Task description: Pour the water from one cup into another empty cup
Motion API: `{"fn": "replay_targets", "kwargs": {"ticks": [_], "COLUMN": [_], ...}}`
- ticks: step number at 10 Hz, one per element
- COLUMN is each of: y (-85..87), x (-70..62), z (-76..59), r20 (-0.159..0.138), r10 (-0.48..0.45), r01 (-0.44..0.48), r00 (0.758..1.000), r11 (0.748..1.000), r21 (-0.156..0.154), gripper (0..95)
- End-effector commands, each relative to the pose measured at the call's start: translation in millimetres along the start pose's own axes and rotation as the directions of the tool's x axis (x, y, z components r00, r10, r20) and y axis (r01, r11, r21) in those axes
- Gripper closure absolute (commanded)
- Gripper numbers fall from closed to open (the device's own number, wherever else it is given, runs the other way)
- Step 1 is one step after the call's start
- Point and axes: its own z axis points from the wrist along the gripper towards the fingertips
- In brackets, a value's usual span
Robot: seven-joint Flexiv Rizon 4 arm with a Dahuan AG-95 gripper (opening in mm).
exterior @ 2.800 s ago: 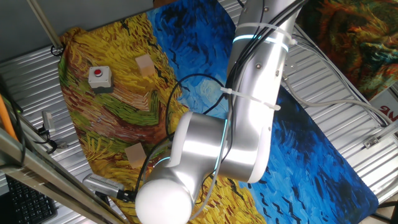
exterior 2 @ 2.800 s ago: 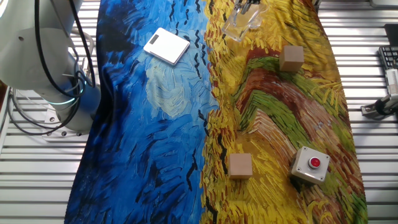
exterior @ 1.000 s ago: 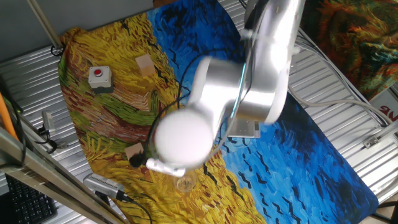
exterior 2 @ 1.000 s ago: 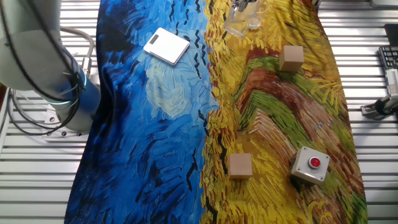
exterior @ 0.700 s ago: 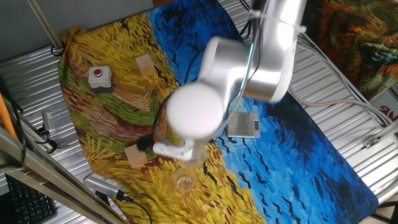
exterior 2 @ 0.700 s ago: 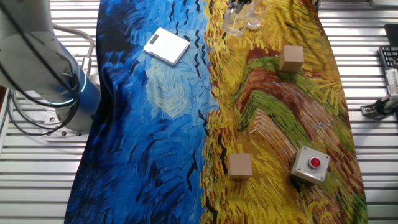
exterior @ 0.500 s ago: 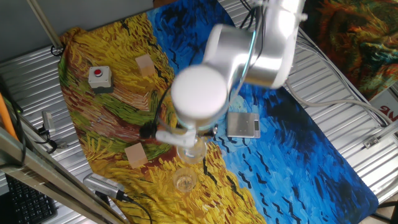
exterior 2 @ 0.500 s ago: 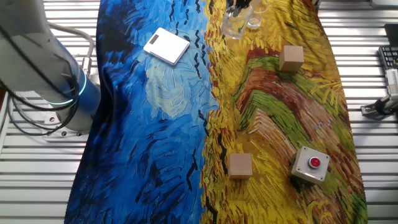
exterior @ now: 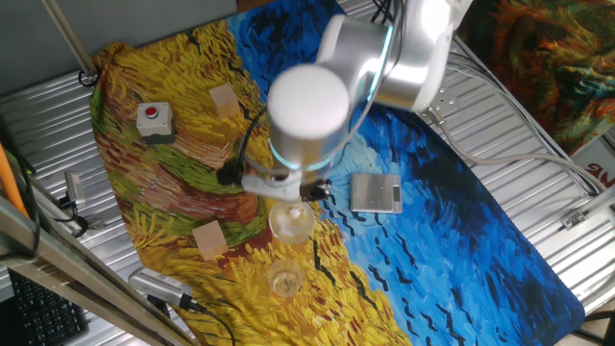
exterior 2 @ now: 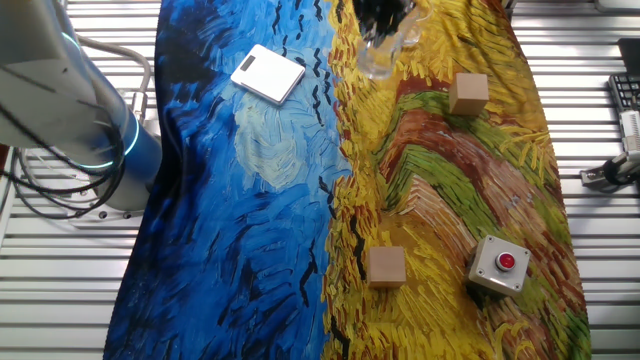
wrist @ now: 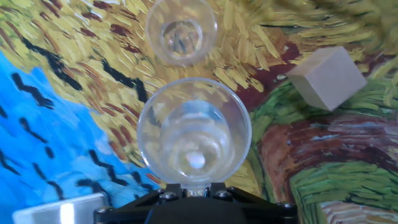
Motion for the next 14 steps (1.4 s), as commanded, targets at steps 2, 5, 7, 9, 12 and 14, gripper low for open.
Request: {"fn": "replay_targets", "kwargs": {"ticks": [2, 5, 7, 9, 12, 14], "y": [-9.8, -16.7, -18.9, -19.3, -19.5, -19.7], "x": [12.3, 18.8, 20.8, 20.3, 19.2, 18.0], "z": [11.3, 22.3, 28.2, 30.6, 37.1, 42.9], "r20": [0.042, 0.088, 0.138, 0.170, 0.216, 0.249], "r10": [-0.011, -0.016, -0.022, -0.027, -0.033, -0.040], "r01": [0.010, 0.014, 0.017, 0.018, 0.023, 0.027], "r00": [0.999, 0.996, 0.990, 0.985, 0.976, 0.968], "r11": [1.000, 1.000, 0.999, 0.998, 0.998, 0.998], "r21": [0.016, 0.026, 0.040, 0.054, 0.051, 0.053], "gripper": [95.0, 95.0, 95.0, 95.0, 95.0, 95.0]}}
